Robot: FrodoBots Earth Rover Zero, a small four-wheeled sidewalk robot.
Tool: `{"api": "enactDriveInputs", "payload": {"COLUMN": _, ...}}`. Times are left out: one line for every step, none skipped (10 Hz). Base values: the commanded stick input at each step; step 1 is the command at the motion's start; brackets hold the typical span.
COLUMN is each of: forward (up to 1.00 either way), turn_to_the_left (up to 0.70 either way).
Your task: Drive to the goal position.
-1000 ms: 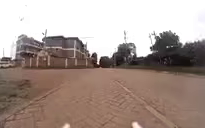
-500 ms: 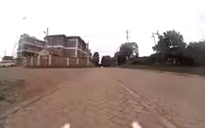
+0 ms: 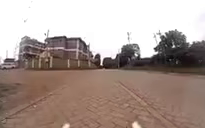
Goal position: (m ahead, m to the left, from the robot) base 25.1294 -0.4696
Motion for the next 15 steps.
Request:
{"api": "enactDriveInputs", "payload": {"forward": 0.7, "turn_to_the_left": 0.0}}
{"api": "enactDriveInputs", "payload": {"forward": 0.7, "turn_to_the_left": 0.0}}
{"api": "enactDriveInputs", "payload": {"forward": 0.7, "turn_to_the_left": 0.21}}
{"api": "enactDriveInputs", "payload": {"forward": 0.7, "turn_to_the_left": 0.05}}
{"api": "enactDriveInputs", "payload": {"forward": 0.7, "turn_to_the_left": 0.12}}
{"api": "enactDriveInputs", "payload": {"forward": 0.7, "turn_to_the_left": 0.1}}
{"api": "enactDriveInputs", "payload": {"forward": 0.7, "turn_to_the_left": 0.03}}
{"api": "enactDriveInputs", "payload": {"forward": 0.7, "turn_to_the_left": 0.05}}
{"api": "enactDriveInputs", "payload": {"forward": 0.7, "turn_to_the_left": 0.06}}
{"api": "enactDriveInputs", "payload": {"forward": 0.7, "turn_to_the_left": 0.0}}
{"api": "enactDriveInputs", "payload": {"forward": 0.7, "turn_to_the_left": 0.0}}
{"api": "enactDriveInputs", "payload": {"forward": 0.7, "turn_to_the_left": 0.03}}
{"api": "enactDriveInputs", "payload": {"forward": 0.7, "turn_to_the_left": 0.01}}
{"api": "enactDriveInputs", "payload": {"forward": 0.7, "turn_to_the_left": 0.04}}
{"api": "enactDriveInputs", "payload": {"forward": 0.7, "turn_to_the_left": 0.05}}
